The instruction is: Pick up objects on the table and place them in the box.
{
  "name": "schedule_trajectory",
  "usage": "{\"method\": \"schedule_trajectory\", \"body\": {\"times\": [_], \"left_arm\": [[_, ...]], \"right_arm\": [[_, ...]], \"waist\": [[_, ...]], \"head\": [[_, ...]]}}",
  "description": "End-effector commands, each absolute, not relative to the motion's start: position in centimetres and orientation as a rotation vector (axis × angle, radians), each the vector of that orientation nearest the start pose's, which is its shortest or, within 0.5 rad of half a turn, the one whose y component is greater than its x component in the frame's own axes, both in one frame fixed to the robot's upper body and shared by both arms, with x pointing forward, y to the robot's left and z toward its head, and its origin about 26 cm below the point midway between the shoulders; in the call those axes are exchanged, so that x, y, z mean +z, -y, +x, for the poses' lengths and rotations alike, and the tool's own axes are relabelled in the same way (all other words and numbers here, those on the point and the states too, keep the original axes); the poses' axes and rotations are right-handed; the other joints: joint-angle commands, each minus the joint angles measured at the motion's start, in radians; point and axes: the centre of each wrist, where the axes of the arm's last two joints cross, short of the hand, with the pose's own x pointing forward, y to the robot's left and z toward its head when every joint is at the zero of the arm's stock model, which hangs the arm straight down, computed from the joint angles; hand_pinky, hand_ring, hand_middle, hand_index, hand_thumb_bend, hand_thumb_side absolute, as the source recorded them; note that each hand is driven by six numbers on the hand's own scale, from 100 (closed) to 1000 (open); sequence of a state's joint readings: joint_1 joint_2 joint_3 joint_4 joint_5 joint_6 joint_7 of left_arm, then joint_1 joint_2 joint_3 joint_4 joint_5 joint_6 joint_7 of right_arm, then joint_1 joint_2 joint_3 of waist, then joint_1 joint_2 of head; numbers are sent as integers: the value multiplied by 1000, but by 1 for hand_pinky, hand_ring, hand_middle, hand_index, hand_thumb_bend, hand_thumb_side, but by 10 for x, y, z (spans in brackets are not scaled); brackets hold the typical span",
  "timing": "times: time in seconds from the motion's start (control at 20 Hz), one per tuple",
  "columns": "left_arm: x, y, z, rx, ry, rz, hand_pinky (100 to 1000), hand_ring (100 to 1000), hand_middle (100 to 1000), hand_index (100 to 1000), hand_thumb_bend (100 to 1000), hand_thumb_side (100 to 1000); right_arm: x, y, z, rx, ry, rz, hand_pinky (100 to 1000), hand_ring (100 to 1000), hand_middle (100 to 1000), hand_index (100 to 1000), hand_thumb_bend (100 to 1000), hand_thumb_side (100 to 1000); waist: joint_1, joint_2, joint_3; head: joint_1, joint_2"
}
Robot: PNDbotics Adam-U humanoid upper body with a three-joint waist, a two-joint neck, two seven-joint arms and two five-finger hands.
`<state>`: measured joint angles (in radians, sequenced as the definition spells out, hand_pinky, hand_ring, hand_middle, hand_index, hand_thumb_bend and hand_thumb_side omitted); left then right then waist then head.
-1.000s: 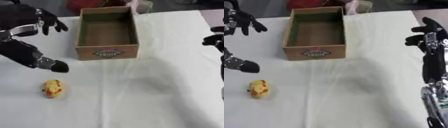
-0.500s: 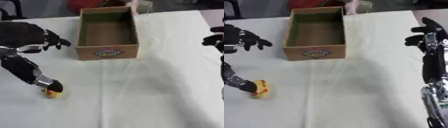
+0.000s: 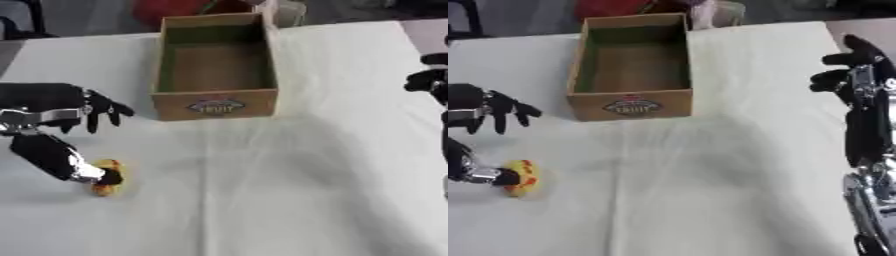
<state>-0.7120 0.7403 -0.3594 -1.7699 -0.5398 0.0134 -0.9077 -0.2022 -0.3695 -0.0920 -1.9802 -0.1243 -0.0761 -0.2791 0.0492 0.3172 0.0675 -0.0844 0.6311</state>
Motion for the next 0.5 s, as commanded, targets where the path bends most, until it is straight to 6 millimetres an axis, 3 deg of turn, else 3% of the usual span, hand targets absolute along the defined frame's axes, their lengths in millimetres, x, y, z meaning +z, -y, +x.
{"method": "schedule_trajectory", "body": {"times": [0.05,0.5], "left_arm": [[272,-245,354,-1955,1225,607,444,645,773,1000,625,723],[251,-262,372,-1946,1058,725,456,663,750,934,681,702]], "right_arm": [[190,300,288,-25,2312,-306,561,560,625,853,100,769],[190,299,289,-23,2310,-299,563,562,625,851,100,772]], "waist": [[-3,-19,0],[-2,-16,-5]], "head": [[5,-1],[11,0]]}}
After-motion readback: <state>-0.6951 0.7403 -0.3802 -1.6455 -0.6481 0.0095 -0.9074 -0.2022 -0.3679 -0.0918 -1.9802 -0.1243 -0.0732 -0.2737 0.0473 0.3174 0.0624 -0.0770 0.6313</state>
